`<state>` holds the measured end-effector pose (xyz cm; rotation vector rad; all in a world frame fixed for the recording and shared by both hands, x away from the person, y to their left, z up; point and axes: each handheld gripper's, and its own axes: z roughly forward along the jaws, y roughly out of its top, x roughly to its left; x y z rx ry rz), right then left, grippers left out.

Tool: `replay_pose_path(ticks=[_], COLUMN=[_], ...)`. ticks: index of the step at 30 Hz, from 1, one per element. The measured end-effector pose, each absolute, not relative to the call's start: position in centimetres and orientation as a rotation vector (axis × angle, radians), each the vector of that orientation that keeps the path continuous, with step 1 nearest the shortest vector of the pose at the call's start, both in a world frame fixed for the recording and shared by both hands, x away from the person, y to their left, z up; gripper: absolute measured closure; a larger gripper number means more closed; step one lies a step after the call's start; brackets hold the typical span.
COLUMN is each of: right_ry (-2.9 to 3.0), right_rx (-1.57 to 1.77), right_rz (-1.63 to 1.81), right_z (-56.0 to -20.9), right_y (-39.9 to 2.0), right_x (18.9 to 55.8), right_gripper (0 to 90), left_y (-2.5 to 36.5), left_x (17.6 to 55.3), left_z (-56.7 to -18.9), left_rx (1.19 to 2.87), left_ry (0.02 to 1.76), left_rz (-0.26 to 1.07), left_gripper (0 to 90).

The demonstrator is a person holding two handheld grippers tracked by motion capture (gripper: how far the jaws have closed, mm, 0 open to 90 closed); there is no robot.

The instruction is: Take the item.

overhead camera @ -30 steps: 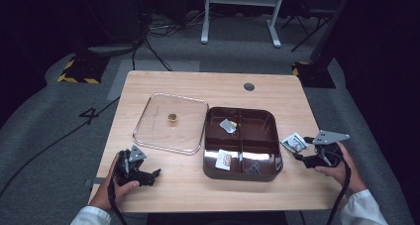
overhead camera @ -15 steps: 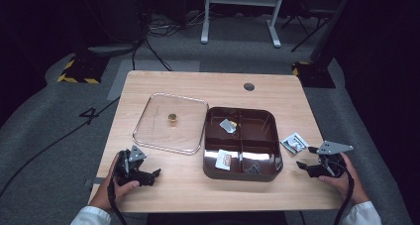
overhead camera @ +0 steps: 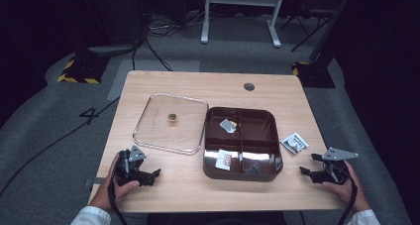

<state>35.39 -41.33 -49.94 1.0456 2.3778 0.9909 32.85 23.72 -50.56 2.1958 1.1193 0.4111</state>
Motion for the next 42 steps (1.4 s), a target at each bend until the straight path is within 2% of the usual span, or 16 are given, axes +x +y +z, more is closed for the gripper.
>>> replay_pose_path(ticks=[42], right_ry=[2.327], right_rx=[1.117], right_rz=[1.032], right_z=[-50.38], right_y=[-41.78], right_x=[34.8], right_gripper=[20.2], left_y=[23.74], left_x=[32.75], left_z=[-50.6], left_rx=[2.19], left_ry=[1.12], left_rz=[0.413], left_gripper=[0.3])
